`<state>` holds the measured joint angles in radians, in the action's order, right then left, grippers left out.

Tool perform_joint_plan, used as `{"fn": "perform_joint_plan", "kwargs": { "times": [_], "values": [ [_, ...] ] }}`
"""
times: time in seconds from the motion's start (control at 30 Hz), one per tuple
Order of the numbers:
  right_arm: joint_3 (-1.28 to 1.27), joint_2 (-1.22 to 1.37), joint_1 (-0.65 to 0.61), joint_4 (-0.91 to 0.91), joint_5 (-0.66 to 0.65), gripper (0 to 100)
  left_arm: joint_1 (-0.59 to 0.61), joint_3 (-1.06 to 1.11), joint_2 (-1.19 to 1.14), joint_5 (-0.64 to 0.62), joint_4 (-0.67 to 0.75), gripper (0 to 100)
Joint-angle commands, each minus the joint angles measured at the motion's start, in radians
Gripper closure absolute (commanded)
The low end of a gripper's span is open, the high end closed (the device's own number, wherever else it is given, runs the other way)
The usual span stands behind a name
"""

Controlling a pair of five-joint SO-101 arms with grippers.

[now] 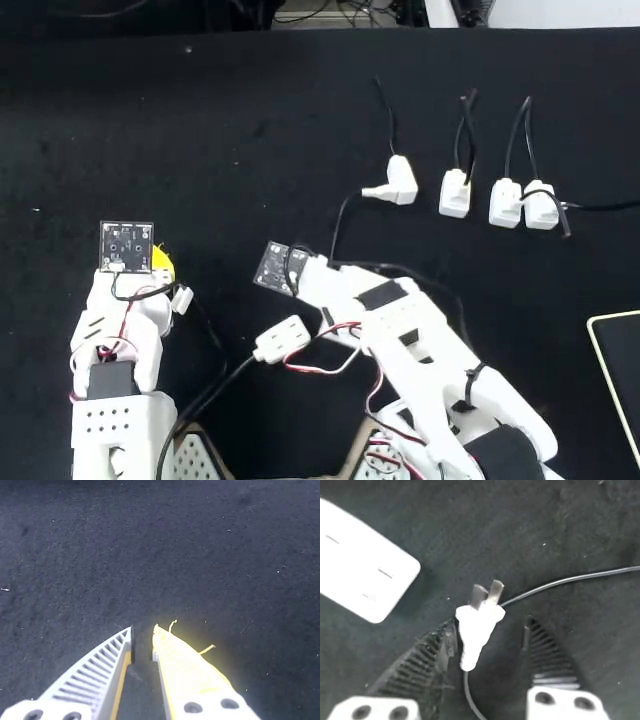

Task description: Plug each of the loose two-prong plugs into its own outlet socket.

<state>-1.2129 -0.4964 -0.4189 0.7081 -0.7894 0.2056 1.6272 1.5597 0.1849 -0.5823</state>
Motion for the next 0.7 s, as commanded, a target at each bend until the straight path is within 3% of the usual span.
{"fn": "perform_joint_plan", "kwargs": {
  "times": [0.0,0.07,0.13,0.37,0.47,0.67],
  "values": [
    [0.024,-0.004,-0.011,0.002,0.011,79.1,0.002,-0.071,0.011,-0.011,0.017,92],
    [0.022,-0.004,0.002,-0.017,0.012,85.4,0.002,-0.071,0.011,-0.011,0.017,92],
    [0.03,-0.004,0.041,-0.021,0.012,97.8,0.002,-0.071,0.011,-0.011,0.017,92],
    [0.127,-0.051,0.336,0.112,0.003,98.8,0.002,-0.071,0.011,-0.011,0.017,92],
    [0.189,-0.148,0.422,0.282,-0.011,98.8,0.002,-0.073,0.011,-0.011,0.017,92],
    [0.452,-0.315,0.457,0.848,-0.078,98.8,0.001,-0.073,0.011,-0.011,0.017,92]
  ]
}}
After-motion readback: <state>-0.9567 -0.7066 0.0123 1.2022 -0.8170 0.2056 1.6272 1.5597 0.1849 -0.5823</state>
